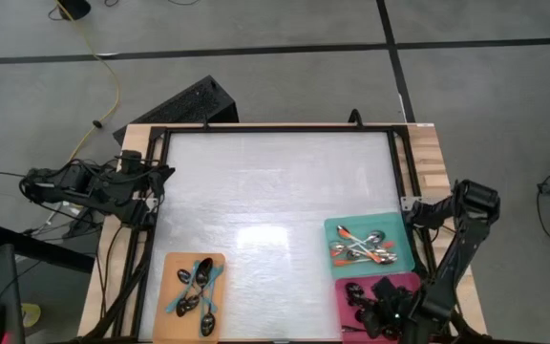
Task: Sort silverware by color (type)
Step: Put the black spoon into the pink bin, then return to Home Position
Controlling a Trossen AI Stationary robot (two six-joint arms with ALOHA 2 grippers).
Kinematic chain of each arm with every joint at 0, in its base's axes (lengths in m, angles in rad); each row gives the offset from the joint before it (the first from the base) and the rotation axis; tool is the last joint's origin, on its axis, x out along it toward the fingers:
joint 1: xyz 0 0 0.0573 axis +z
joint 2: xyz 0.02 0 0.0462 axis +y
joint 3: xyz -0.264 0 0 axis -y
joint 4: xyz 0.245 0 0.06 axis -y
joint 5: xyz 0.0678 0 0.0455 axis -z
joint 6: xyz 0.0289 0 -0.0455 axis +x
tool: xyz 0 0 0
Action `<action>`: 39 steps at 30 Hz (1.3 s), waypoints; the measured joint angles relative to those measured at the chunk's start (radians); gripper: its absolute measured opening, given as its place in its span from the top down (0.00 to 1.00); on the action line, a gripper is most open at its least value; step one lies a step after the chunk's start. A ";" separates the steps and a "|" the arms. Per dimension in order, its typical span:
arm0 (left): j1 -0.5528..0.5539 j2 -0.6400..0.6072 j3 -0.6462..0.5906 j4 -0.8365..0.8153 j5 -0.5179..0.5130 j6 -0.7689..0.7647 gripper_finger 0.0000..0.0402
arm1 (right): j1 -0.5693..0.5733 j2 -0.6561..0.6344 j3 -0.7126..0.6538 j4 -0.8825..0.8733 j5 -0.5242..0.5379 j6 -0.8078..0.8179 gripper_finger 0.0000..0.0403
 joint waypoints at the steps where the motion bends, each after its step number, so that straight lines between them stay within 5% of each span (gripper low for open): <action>1: 0.000 0.000 0.000 0.000 0.000 -0.002 0.62 | 0.001 0.009 0.000 0.000 -0.008 0.000 0.97; 6: 0.000 0.000 0.000 0.000 -0.001 -0.003 0.62 | 0.002 0.031 0.000 0.001 -0.017 -0.008 0.94; 17: 0.000 0.000 0.000 -0.001 0.000 -0.003 0.62 | -0.007 0.034 0.000 0.001 -0.068 -0.086 0.64; 23: 0.000 0.000 0.000 0.002 -0.041 -0.035 0.62 | -0.041 -0.026 0.000 -0.008 -0.066 -0.155 0.57; 32: 0.000 0.000 0.000 0.026 -0.061 -0.157 0.62 | -0.221 -0.342 0.001 0.113 0.041 -0.828 0.57; 39: 0.000 0.000 0.000 0.023 0.081 -0.136 0.62 | -0.361 -0.603 0.001 0.309 -0.004 -1.419 0.58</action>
